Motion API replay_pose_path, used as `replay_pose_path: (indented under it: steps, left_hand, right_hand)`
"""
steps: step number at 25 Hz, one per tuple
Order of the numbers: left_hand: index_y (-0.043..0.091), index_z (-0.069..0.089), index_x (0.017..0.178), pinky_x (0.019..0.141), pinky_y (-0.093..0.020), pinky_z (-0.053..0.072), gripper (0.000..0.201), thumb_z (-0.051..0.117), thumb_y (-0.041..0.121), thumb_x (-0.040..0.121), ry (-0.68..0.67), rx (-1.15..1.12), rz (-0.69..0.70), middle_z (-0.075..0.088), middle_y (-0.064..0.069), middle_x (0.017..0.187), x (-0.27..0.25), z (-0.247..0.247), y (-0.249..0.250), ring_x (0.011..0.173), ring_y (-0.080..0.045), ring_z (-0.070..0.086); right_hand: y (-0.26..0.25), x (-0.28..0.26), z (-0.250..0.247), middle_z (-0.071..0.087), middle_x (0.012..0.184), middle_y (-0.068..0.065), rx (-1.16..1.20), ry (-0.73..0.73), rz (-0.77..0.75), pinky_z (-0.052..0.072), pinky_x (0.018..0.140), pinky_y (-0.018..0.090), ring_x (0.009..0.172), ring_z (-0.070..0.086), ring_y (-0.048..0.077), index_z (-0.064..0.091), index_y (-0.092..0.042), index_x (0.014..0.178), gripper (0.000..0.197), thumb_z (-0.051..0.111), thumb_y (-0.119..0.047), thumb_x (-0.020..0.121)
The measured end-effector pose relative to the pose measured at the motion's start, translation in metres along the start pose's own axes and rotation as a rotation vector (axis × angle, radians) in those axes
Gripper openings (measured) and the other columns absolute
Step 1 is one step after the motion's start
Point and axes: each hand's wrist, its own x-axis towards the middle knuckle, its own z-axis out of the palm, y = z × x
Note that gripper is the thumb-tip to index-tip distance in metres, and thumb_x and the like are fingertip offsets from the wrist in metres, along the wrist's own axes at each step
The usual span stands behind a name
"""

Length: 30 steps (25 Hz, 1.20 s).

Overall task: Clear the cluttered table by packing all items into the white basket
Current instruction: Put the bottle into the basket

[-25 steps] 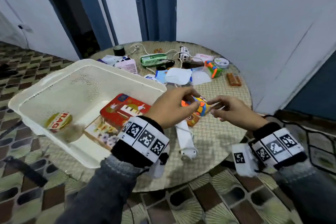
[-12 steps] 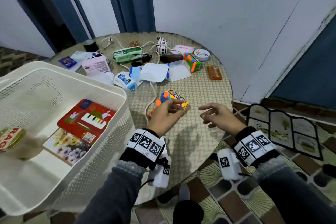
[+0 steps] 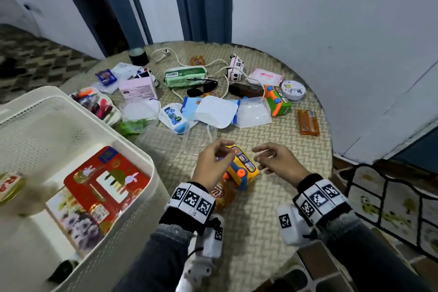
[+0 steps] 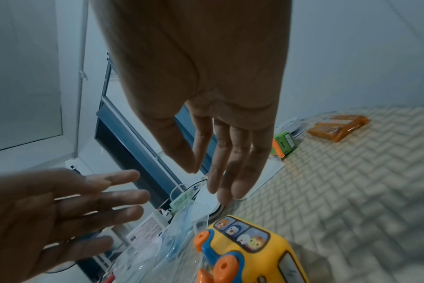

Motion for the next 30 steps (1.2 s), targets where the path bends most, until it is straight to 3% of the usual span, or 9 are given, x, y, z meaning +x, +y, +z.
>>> replay_pose_path:
  steps: [4, 8, 11, 15, 17, 20, 24, 26, 30]
  left_hand:
    - [0.02, 0.062, 0.102, 0.076, -0.017, 0.048, 0.025, 0.063, 0.001, 0.085, 0.084, 0.015, -0.042, 0.069, -0.008, 0.092, 0.01, 0.001, -0.012, 0.09, -0.017, 0.064]
    - [0.021, 0.061, 0.104, 0.076, -0.021, 0.048, 0.023, 0.065, 0.01, 0.084, 0.208, 0.027, -0.133, 0.066, 0.001, 0.094, 0.012, 0.001, -0.024, 0.092, -0.014, 0.062]
    - [0.024, 0.061, 0.103, 0.083, -0.031, 0.049, 0.032, 0.063, 0.034, 0.072, 0.343, -0.018, -0.197, 0.065, 0.006, 0.096, 0.011, 0.004, -0.037, 0.096, -0.016, 0.062]
    - [0.005, 0.06, 0.118, 0.088, -0.018, 0.037, 0.039, 0.071, 0.015, 0.082, 0.475, 0.301, -0.325, 0.061, -0.01, 0.118, 0.014, 0.009, -0.068, 0.111, -0.018, 0.054]
    - [0.003, 0.049, 0.131, 0.103, -0.026, 0.029, 0.052, 0.068, 0.019, 0.086, 0.423, 0.455, -0.405, 0.049, -0.018, 0.136, 0.018, 0.012, -0.08, 0.13, -0.027, 0.042]
    - [0.01, 0.024, 0.148, 0.116, -0.033, 0.006, 0.071, 0.058, 0.035, 0.091, 0.257, 0.567, -0.558, 0.008, -0.012, 0.159, 0.028, 0.016, -0.095, 0.147, -0.031, 0.002]
    - [0.018, -0.006, 0.151, 0.117, -0.042, -0.005, 0.11, 0.025, 0.082, 0.068, 0.174, 0.626, -0.724, -0.02, -0.005, 0.157, 0.03, 0.023, -0.111, 0.145, -0.028, -0.017]
    - [0.02, -0.012, 0.15, 0.116, -0.042, -0.007, 0.119, 0.008, 0.085, 0.053, 0.196, 0.615, -0.715, -0.026, 0.0, 0.154, 0.029, 0.027, -0.118, 0.144, -0.026, -0.02]
    - [0.023, -0.016, 0.149, 0.116, -0.043, -0.009, 0.135, 0.002, 0.1, 0.04, 0.201, 0.585, -0.688, -0.037, 0.008, 0.143, 0.028, 0.025, -0.127, 0.137, -0.017, -0.03]
  right_hand:
    - [-0.007, 0.037, -0.004, 0.067, 0.083, 0.012, -0.011, -0.104, -0.016, 0.045, 0.053, 0.023, 0.063, 0.061, 0.016, 0.066, -0.011, 0.101, 0.016, 0.059, -0.004, 0.09]
    - [-0.018, 0.08, -0.01, 0.066, 0.087, 0.015, -0.077, -0.248, -0.054, 0.045, 0.054, 0.026, 0.062, 0.06, 0.016, 0.064, -0.018, 0.093, 0.015, 0.058, -0.004, 0.09]
    - [-0.026, 0.104, -0.013, 0.067, 0.089, 0.015, -0.135, -0.361, -0.093, 0.046, 0.056, 0.027, 0.062, 0.06, 0.016, 0.064, -0.018, 0.093, 0.017, 0.057, -0.003, 0.09]
    - [-0.028, 0.131, -0.019, 0.069, 0.088, 0.015, -0.185, -0.478, -0.094, 0.048, 0.063, 0.036, 0.066, 0.061, 0.019, 0.065, -0.01, 0.102, 0.015, 0.057, -0.004, 0.091]
    - [-0.03, 0.14, -0.018, 0.07, 0.09, 0.016, -0.197, -0.532, -0.091, 0.047, 0.061, 0.033, 0.065, 0.061, 0.018, 0.065, -0.009, 0.103, 0.016, 0.056, -0.003, 0.09]
    - [-0.029, 0.149, -0.012, 0.07, 0.092, 0.016, -0.2, -0.591, -0.082, 0.046, 0.062, 0.031, 0.065, 0.061, 0.016, 0.064, -0.01, 0.101, 0.017, 0.055, -0.001, 0.089]
    - [-0.03, 0.169, -0.004, 0.07, 0.089, 0.016, -0.221, -0.629, -0.078, 0.049, 0.069, 0.039, 0.066, 0.06, 0.018, 0.065, -0.007, 0.102, 0.018, 0.055, -0.001, 0.089]
    - [-0.037, 0.184, 0.002, 0.07, 0.087, 0.016, -0.223, -0.642, -0.089, 0.049, 0.065, 0.037, 0.065, 0.059, 0.019, 0.066, -0.005, 0.101, 0.018, 0.054, 0.001, 0.089]
    - [-0.066, 0.212, 0.031, 0.07, 0.083, 0.013, -0.266, -0.619, -0.177, 0.05, 0.064, 0.034, 0.063, 0.061, 0.017, 0.068, -0.01, 0.094, 0.023, 0.049, 0.003, 0.088]
